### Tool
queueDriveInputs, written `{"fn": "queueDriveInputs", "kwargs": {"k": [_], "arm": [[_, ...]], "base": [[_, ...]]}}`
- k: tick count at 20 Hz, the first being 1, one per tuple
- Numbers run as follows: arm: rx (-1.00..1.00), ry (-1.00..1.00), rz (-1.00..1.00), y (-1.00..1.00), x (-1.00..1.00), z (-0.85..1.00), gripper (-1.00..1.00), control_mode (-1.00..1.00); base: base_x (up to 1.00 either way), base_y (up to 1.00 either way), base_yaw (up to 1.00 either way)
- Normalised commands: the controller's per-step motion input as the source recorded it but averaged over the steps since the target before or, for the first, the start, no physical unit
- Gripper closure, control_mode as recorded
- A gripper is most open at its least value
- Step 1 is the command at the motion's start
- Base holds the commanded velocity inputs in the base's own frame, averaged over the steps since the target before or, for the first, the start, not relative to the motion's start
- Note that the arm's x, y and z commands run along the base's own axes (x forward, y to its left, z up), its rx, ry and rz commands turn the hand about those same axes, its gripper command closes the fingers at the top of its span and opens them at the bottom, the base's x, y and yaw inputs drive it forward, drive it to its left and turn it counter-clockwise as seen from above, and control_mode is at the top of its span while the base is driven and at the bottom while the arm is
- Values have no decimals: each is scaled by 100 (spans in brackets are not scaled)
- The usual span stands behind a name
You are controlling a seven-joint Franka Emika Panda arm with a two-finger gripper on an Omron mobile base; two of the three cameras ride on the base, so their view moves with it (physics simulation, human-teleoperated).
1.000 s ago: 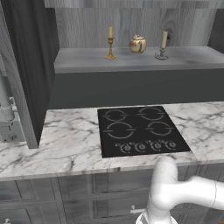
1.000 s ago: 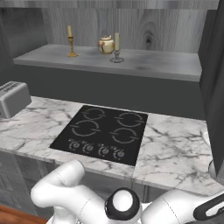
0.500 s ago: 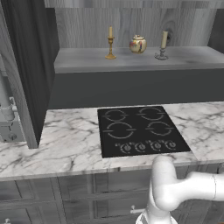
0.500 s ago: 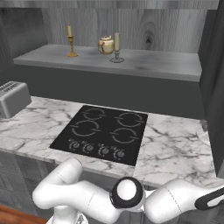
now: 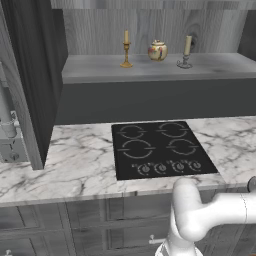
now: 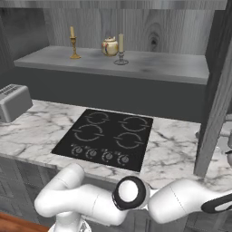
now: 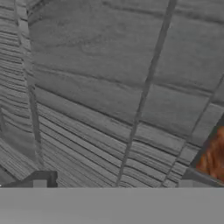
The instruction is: Pick the candle and candle from the dining table and place them in the open cabinet. Close the cabinet after placing the objects.
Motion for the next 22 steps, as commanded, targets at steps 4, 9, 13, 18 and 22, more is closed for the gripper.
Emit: {"fn": "queueDriveInputs", "kwargs": {"k": [4,9,13,18,22], "arm": [[-23,-26,-11,83,-96,31,-100,-100],[-27,-13,-12,100,-37,22,-100,-100],[-27,-8,-17,100,0,26,-100,-100],[-27,-8,-20,100,0,30,-100,-100],[-26,-7,-20,100,7,30,-100,-100]], "base": [[0,0,0],[0,0,0],[0,0,0],[0,0,0],[0,0,0]]}}
